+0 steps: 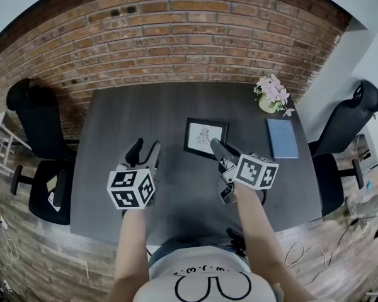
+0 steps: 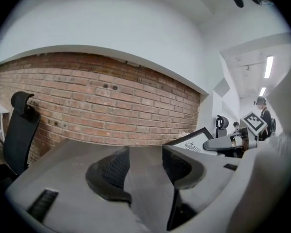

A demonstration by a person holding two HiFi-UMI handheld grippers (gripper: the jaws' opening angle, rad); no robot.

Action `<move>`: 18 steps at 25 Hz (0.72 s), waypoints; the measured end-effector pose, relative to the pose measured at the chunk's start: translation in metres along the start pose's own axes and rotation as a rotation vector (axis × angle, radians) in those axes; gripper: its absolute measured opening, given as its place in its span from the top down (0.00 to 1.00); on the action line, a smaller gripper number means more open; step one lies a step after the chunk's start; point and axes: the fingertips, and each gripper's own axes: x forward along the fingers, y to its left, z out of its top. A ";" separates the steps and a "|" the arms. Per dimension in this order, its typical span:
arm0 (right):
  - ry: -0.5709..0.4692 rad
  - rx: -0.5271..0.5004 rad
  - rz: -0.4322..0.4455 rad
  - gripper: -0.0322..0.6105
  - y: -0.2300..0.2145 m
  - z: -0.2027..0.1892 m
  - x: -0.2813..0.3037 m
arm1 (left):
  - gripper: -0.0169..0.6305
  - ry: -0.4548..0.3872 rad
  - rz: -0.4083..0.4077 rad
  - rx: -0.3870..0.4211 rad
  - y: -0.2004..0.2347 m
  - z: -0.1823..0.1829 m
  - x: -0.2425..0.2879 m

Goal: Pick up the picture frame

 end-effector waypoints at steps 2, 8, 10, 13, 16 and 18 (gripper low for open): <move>-0.043 -0.104 -0.041 0.90 0.006 0.013 -0.011 | 0.66 -0.034 -0.006 0.046 -0.004 0.012 -0.006; -0.158 -0.406 -0.135 0.90 0.034 0.048 -0.038 | 0.68 -0.104 -0.017 0.127 -0.008 0.042 -0.018; -0.194 -0.490 -0.161 0.90 0.042 0.058 -0.046 | 0.71 -0.128 -0.011 0.150 -0.010 0.050 -0.021; -0.237 -0.592 -0.193 0.90 0.054 0.071 -0.056 | 0.87 -0.180 0.016 0.190 -0.011 0.063 -0.027; -0.275 -0.669 -0.205 0.90 0.067 0.083 -0.065 | 0.98 -0.217 0.015 0.217 -0.016 0.073 -0.032; -0.296 -0.718 -0.217 0.90 0.075 0.088 -0.072 | 0.98 -0.226 0.016 0.234 -0.018 0.078 -0.035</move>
